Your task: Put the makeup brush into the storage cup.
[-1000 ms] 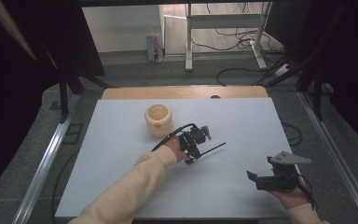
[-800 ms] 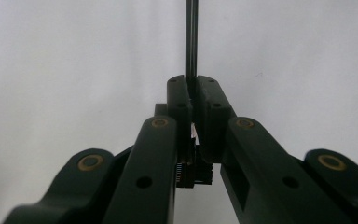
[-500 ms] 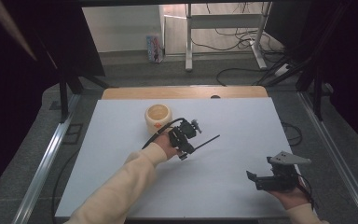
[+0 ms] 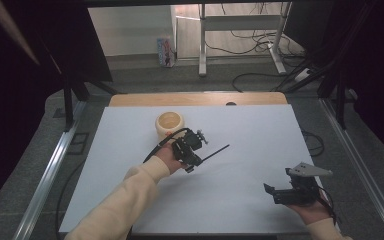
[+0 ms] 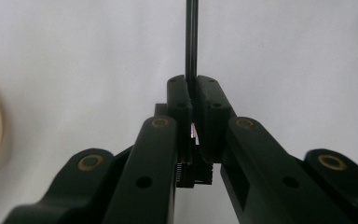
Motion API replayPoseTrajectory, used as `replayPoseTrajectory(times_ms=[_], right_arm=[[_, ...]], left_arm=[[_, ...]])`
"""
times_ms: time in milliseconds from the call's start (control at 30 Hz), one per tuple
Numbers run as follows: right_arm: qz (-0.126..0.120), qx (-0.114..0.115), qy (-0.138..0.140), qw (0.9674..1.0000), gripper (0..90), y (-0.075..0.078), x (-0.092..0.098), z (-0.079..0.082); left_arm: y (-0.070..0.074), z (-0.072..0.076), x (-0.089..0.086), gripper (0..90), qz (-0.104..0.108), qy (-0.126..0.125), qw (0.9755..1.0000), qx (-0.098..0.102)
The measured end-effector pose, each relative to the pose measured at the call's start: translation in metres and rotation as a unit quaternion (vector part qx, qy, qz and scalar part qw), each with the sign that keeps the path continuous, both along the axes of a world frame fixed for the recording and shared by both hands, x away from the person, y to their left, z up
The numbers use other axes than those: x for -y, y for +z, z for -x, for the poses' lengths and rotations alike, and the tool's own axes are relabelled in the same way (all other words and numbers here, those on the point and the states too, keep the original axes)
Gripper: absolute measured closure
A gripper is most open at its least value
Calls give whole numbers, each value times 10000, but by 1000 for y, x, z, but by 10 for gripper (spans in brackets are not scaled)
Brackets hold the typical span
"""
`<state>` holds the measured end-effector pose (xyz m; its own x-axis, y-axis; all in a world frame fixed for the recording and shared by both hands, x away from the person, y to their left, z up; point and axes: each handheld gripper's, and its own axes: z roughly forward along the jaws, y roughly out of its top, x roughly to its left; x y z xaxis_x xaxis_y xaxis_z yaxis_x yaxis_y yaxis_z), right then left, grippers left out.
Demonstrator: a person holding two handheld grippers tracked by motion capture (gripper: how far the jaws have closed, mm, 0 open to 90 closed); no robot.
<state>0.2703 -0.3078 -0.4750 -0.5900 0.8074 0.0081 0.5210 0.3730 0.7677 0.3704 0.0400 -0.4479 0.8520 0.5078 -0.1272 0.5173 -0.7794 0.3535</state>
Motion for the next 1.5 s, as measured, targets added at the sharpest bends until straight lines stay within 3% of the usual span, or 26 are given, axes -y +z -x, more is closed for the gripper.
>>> replayPoseTrajectory(times_ms=[867,1333,1500], right_arm=[[162,71,91,9998,37,-1,-12,1],[257,61,181,9995,41,-3,-18,0],[447,285,247,9983,53,0,-29,3]], left_arm=[[0,8,-45,855,-146,186,9997,-84],[-1,11,-45,855,-125,70,9999,-92],[-3,11,-46,855,-89,56,9999,-124]])
